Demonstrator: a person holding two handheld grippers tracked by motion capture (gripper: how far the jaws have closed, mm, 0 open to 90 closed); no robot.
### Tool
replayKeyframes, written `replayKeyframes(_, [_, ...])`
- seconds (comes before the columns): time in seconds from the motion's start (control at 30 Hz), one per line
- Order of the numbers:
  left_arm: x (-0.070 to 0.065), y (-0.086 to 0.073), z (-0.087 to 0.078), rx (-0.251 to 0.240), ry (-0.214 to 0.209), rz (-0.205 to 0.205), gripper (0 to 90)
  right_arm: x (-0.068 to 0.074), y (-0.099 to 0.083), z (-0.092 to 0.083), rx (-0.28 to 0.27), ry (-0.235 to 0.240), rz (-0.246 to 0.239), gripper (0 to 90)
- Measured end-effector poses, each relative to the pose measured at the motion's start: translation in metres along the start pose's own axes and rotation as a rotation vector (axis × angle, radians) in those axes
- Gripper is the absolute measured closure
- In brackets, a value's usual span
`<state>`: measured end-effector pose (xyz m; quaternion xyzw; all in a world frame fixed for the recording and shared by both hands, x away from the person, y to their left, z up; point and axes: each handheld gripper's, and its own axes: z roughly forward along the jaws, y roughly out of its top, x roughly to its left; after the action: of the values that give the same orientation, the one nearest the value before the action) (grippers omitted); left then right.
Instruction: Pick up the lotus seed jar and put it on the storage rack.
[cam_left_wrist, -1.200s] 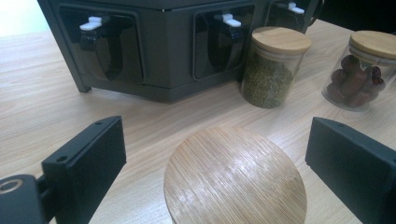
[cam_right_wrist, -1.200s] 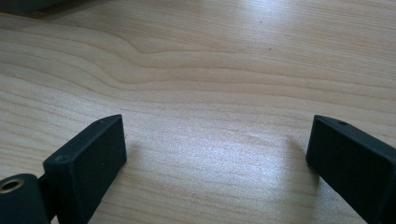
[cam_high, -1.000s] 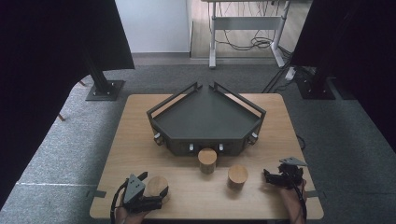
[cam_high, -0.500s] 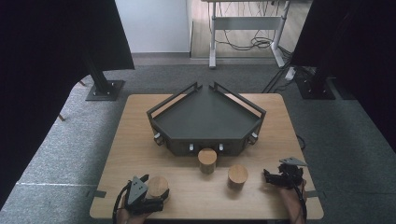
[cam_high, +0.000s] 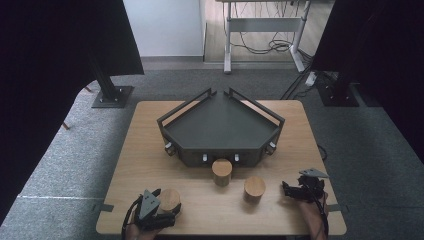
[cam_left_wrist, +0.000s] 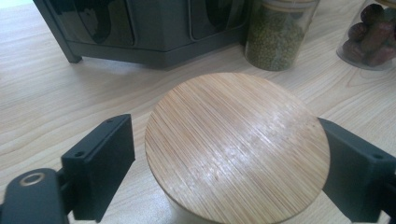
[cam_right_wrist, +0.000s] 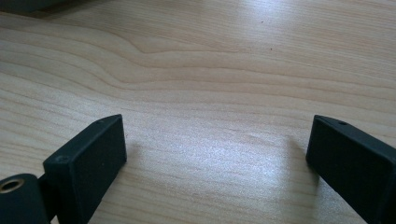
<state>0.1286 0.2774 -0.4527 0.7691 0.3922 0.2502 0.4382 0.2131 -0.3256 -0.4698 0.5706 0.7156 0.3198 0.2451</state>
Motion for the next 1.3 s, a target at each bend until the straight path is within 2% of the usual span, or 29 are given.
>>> replayKeyframes(0.1, [0.003, -0.001, 0.000, -0.001, -0.023, -0.002, 19.3, 0.000, 0.000, 0.000, 0.000, 0.000, 0.000, 4.3])
replayKeyframes(0.17, [0.002, -0.001, -0.001, -0.001, -0.022, 0.000, 23.8, 0.000, 0.000, 0.000, 0.000, 0.000, 0.000, 4.3])
replayKeyframes(0.37, [0.001, -0.002, -0.001, -0.006, -0.016, -0.006, 24.2, 0.000, 0.000, 0.000, 0.000, 0.000, 0.000, 4.3])
replayKeyframes(0.57, [-0.006, -0.001, -0.001, -0.027, 0.015, 0.010, 24.3, 0.000, 0.000, 0.000, 0.000, 0.000, 0.000, 4.2])
replayKeyframes(0.73, [-0.003, 0.000, -0.005, -0.063, -0.003, -0.016, 24.2, 0.000, 0.000, 0.000, 0.001, 0.000, -0.001, 4.2])
replayKeyframes(0.97, [-0.005, 0.005, -0.005, -0.059, 0.003, -0.010, 24.2, 0.000, 0.000, 0.000, 0.001, 0.000, -0.001, 4.1])
replayKeyframes(1.3, [-0.004, 0.010, -0.008, -0.072, 0.009, -0.022, 24.2, 0.000, 0.000, 0.000, 0.001, 0.000, -0.001, 4.2])
